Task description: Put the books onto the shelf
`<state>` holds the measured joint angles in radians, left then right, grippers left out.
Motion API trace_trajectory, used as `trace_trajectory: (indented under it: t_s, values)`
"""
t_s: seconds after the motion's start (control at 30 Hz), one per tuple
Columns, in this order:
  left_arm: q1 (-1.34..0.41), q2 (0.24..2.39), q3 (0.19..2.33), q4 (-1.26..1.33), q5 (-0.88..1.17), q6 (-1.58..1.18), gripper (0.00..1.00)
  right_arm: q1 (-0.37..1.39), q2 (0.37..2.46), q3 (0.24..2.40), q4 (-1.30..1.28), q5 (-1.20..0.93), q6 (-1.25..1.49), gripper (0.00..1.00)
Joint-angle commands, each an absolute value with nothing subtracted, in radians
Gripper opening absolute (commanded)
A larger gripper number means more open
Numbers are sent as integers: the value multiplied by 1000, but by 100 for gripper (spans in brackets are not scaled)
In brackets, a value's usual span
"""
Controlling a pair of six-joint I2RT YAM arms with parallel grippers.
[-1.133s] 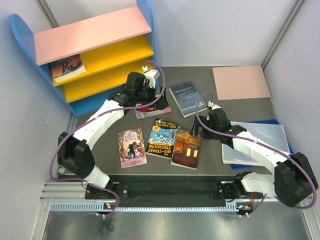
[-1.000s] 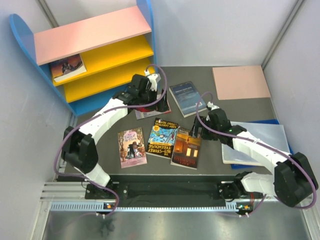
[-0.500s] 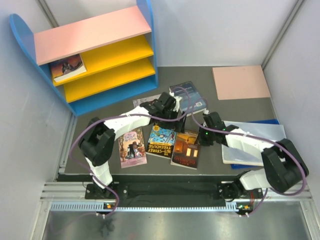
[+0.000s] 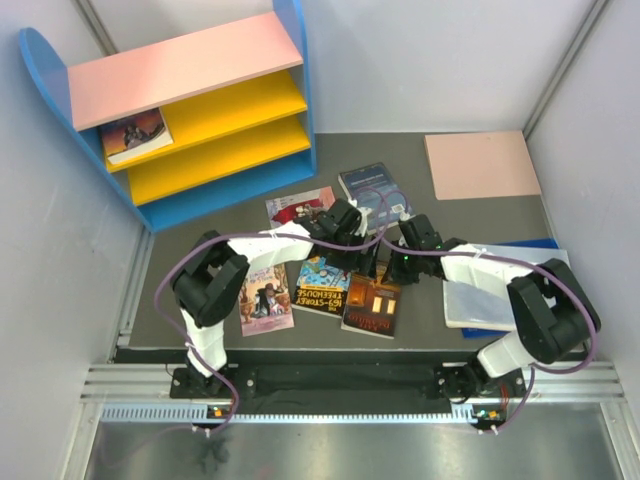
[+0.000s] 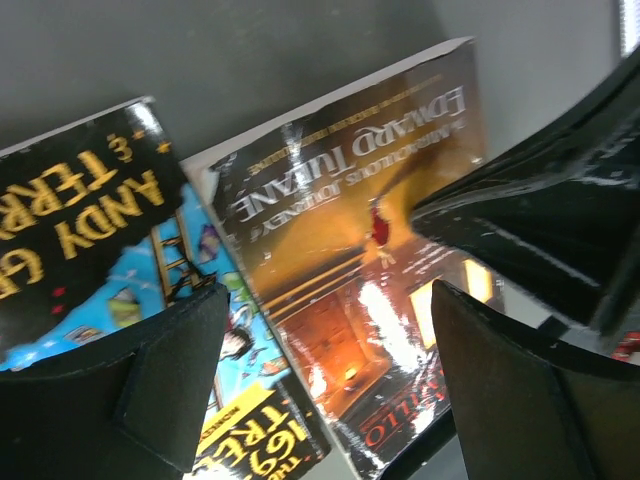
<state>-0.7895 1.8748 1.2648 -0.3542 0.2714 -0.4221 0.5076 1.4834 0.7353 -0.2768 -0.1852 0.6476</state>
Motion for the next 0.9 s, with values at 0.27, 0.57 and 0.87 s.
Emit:
trace_trajectory:
  t_s: [0.27,0.57,0.87]
  values:
    - [-859,1991,1278,-331,316,-445,88,503,1605,750,-422,-34,630,0]
    - [-917,2042,1273,-327,339,-456,87,499,1533,762,-474,41,620,0]
    - [-937,2057,1289,-348,316,-451,87,488,1456,779,-525,87,609,0]
